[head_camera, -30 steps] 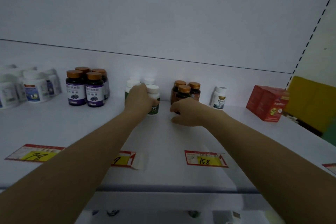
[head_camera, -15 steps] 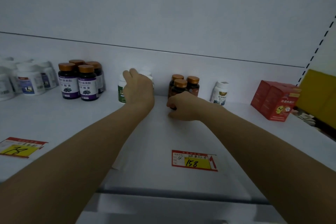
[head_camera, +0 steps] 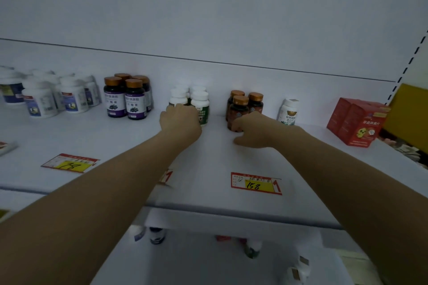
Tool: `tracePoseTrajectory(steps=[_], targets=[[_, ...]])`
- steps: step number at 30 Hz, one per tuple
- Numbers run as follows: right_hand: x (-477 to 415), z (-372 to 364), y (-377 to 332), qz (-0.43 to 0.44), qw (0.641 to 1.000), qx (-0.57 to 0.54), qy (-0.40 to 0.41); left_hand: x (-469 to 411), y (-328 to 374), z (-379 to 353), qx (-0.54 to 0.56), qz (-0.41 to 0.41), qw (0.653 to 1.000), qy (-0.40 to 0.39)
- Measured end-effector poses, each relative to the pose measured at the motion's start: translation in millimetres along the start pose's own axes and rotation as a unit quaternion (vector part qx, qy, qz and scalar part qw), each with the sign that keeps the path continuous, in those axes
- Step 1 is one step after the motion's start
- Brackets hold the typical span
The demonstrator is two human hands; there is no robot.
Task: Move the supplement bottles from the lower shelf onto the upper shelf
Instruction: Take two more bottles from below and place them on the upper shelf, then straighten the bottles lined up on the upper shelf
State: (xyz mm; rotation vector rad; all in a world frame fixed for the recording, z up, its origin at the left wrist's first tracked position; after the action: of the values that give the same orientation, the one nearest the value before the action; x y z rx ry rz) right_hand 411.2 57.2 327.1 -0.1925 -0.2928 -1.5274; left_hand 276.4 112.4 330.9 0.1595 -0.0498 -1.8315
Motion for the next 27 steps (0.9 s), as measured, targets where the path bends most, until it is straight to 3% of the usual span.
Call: tracePoseTrajectory(steps=[8,14,22,27], targets=[[65,1,-42,-0.029,0.999,0.014,0.024,46,-30,12,0.027,-0.046,0.997,-0.059],[133,-11,-74,-0.077,0.996,-0.006,0.049,109,-34,29,0.054,-0.138,0.988,-0.044],[217,-63,-105,-0.153,0.987,-0.036,0.016,209,-21,31,0.086,-0.245,0.965,-0.023],[245,-114,-99,-0.184,0.980,-0.071,-0.024,245,9,-10,0.100,-0.278,0.949,-0.106]])
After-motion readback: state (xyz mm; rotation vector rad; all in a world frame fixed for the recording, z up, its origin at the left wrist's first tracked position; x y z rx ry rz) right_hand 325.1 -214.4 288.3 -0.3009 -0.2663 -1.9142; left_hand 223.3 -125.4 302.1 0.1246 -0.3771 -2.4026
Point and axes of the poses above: each hand's wrist, its own x-axis away from the middle knuckle, its own z-axis out of the back of the hand, y = z × x, the point moved 8 cm from there along -x, towards the middle knuckle, and after that the axes turned 15 degrees about -y, right-handed, at the moved point
